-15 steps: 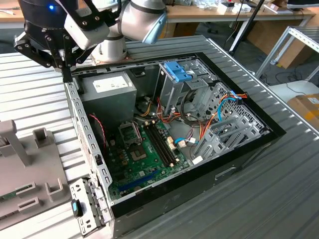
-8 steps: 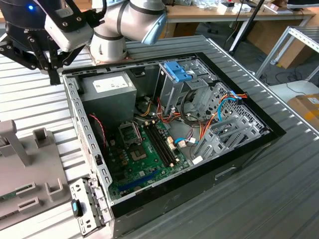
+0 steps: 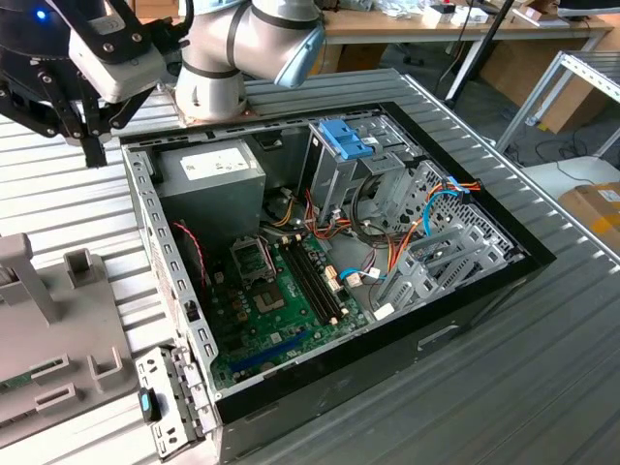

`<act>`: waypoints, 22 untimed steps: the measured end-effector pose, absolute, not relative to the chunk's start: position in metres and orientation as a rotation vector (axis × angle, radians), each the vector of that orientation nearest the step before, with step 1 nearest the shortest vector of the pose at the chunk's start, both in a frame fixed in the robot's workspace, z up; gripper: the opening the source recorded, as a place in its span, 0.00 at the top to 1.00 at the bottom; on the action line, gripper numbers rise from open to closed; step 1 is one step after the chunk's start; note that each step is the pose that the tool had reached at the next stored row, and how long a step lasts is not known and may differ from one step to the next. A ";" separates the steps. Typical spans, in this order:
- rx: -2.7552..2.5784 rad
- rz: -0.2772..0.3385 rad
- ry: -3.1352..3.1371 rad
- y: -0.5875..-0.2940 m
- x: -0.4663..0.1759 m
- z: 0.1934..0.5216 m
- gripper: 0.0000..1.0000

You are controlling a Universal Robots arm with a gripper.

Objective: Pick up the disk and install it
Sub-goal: 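Reach for the disk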

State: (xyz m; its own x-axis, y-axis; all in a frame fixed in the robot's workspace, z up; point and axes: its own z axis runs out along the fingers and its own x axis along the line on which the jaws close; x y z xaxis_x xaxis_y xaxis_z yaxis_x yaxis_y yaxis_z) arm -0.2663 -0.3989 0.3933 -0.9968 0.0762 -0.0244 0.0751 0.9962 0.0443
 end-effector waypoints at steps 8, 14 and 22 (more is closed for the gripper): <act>0.118 0.068 3.112 -0.399 -0.316 0.393 0.89; 0.118 0.067 3.113 -0.399 -0.365 0.393 0.89; 0.118 0.068 3.113 -0.399 -0.373 0.393 0.89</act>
